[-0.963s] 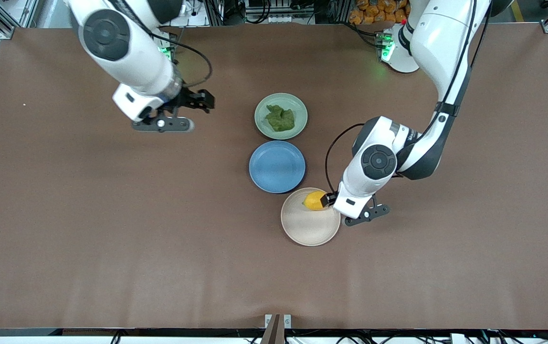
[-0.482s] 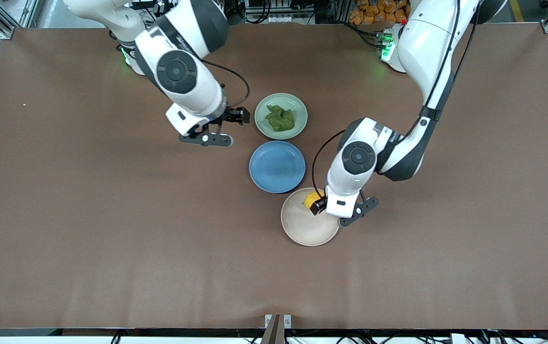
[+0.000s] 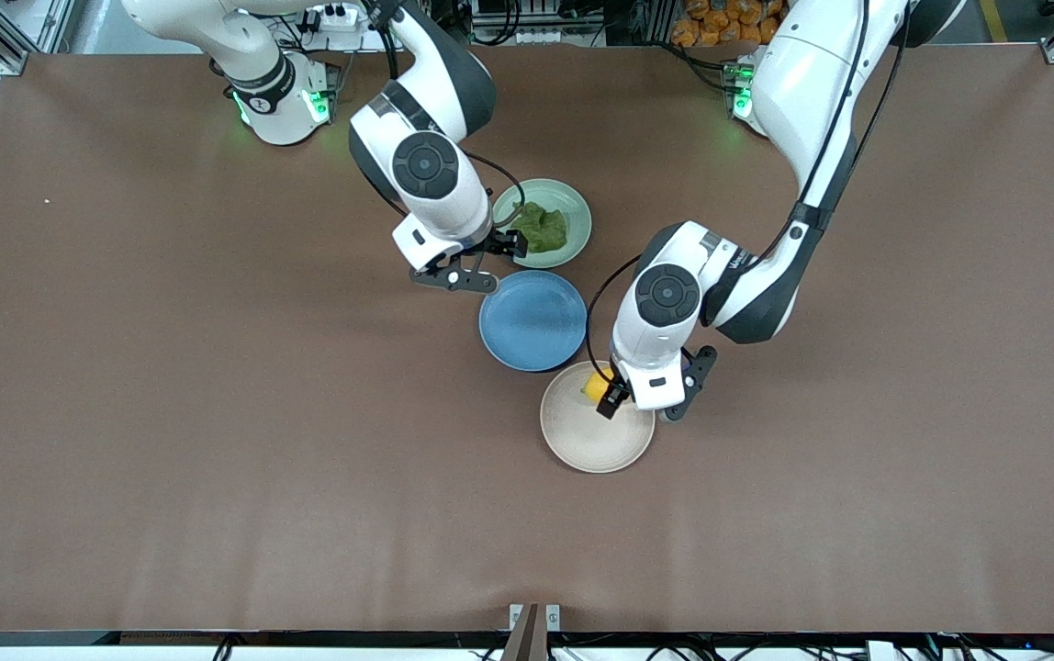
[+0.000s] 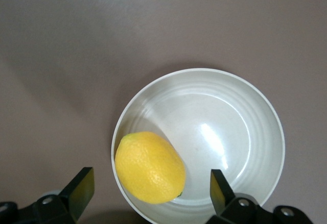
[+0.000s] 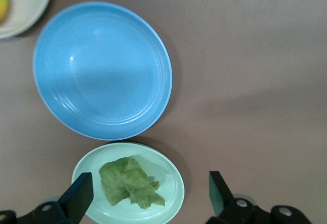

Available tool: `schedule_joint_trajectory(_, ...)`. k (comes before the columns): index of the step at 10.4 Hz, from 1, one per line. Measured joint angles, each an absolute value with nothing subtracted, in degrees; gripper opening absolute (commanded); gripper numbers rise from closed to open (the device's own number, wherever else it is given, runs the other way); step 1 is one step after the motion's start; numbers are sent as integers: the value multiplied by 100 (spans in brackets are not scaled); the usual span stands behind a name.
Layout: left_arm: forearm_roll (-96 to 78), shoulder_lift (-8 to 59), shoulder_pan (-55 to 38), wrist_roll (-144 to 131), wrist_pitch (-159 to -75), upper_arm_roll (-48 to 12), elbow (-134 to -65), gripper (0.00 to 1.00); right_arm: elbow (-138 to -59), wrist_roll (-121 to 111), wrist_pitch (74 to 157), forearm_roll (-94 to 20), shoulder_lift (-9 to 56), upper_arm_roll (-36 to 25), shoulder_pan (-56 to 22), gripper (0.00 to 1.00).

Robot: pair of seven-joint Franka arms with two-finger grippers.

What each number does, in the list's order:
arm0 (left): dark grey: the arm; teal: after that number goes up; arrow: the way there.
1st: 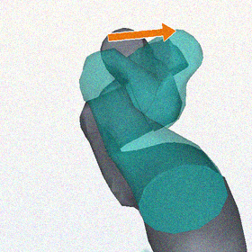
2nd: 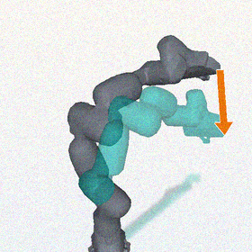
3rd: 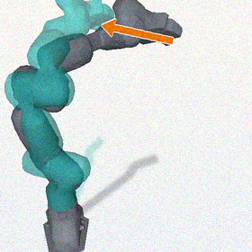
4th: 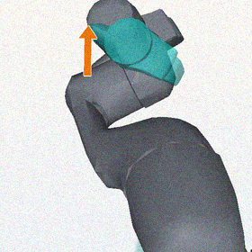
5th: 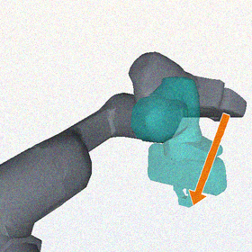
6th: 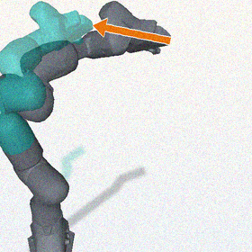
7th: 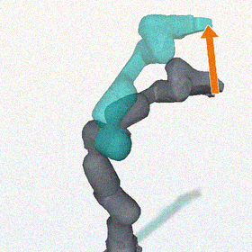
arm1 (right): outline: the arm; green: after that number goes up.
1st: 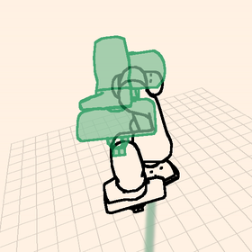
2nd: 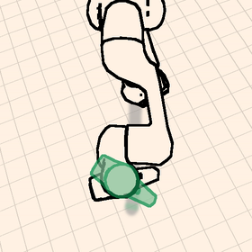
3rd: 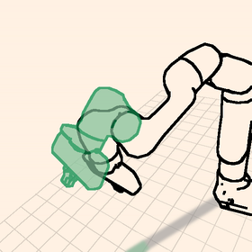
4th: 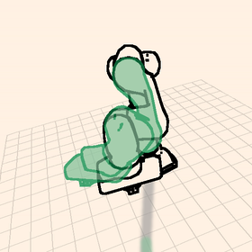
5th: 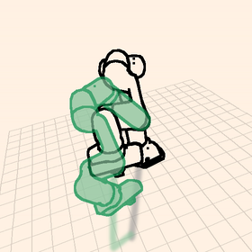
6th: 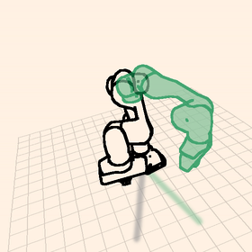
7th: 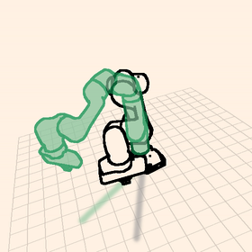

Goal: Pick lemon and lettuce from plates
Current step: 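Move the left gripper to the lemon while the right gripper reaches the lettuce, then lower both grippers and close them on the lemon and lettuce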

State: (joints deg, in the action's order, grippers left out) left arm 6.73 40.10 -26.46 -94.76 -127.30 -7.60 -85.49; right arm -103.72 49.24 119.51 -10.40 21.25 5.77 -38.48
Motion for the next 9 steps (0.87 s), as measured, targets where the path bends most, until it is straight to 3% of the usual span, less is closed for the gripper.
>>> schedule_joint_trajectory(9, 695, 4518, -2792, -10364, -13034, -735, -8529, 97, -11060, 6851, 13261, -1044, 2494, 575, -4942, 100)
